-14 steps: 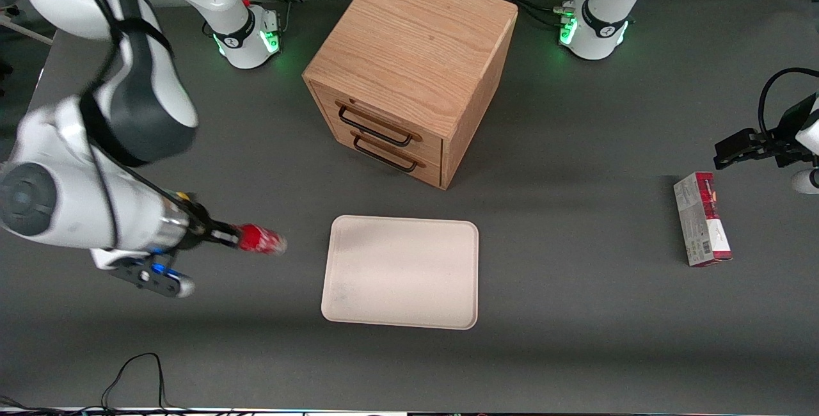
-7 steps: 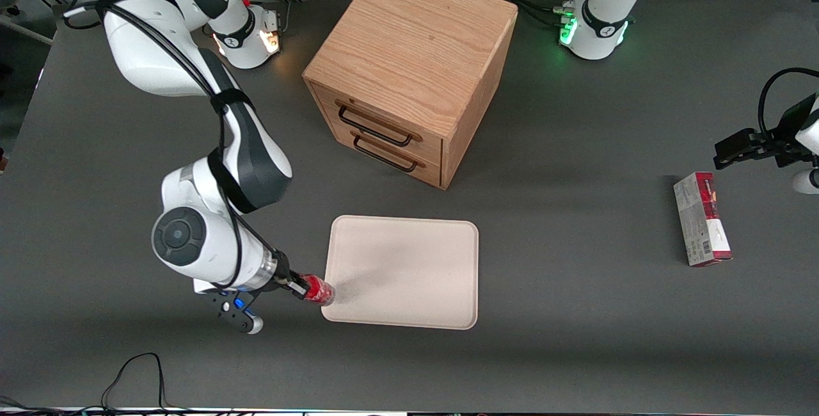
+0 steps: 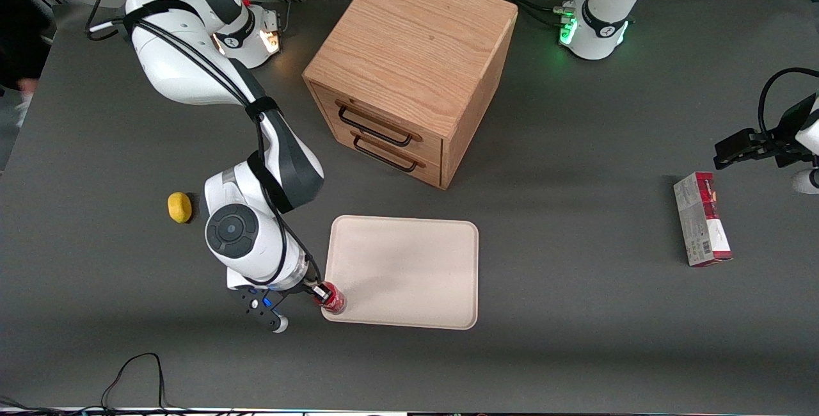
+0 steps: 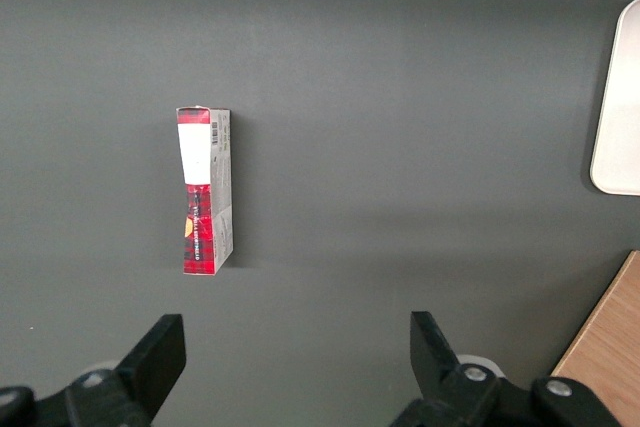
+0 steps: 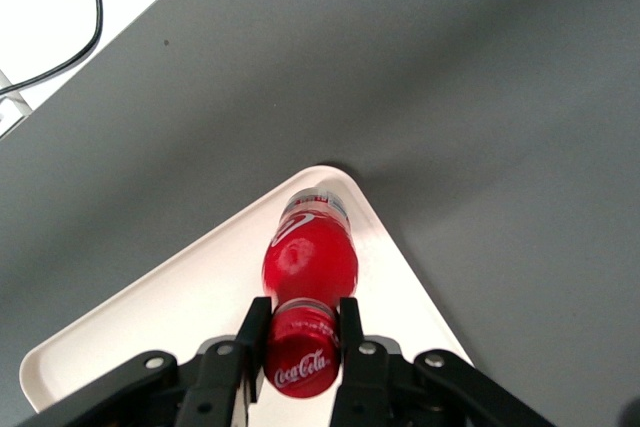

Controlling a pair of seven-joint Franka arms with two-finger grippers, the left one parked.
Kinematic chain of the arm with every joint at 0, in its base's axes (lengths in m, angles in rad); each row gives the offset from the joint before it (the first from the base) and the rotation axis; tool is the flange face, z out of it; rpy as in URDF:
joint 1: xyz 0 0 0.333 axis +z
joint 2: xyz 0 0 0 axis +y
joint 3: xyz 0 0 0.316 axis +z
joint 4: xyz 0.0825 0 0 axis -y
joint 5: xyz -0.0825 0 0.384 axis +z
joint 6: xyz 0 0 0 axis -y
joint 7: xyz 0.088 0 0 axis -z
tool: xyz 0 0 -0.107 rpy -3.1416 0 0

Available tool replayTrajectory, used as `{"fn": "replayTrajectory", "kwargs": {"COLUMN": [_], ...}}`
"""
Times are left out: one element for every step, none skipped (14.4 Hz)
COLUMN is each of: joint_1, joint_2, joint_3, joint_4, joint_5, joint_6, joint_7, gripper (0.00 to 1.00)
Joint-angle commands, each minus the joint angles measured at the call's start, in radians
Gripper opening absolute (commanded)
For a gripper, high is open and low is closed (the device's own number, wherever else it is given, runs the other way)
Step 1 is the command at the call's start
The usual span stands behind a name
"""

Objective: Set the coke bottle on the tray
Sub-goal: 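Carry the bottle over the white tray's corner and stand it upright, then open the right gripper to release the upright bottle on the tray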

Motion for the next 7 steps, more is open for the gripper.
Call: {"fn": "replayTrajectory", "kwargs": {"joint_1": [0.008,0.008,0.008,0.01,0.011,0.014,0.016], "joint_2": [0.019,0.019,0.019,0.019,0.019,0.019,0.018], "joint_3": [0.002,0.003,0.003,0.003,0.003,0.003,0.003], "joint_4": [0.053,0.053,0.053,0.051,0.051,0.051,0.046], "joint_5": [-0.028,-0.028,-0.028,-0.028,-0.028,-0.029,-0.029], "joint_6": [-0.003,-0.001,0.0,0.0,0.0,0.0,0.0], "joint_7": [0.042,0.042,0.044,0.053,0.059,0.061,0.064], "gripper": [0.0,0.0,0.02,0.06,0.12,0.13,0.16]}}
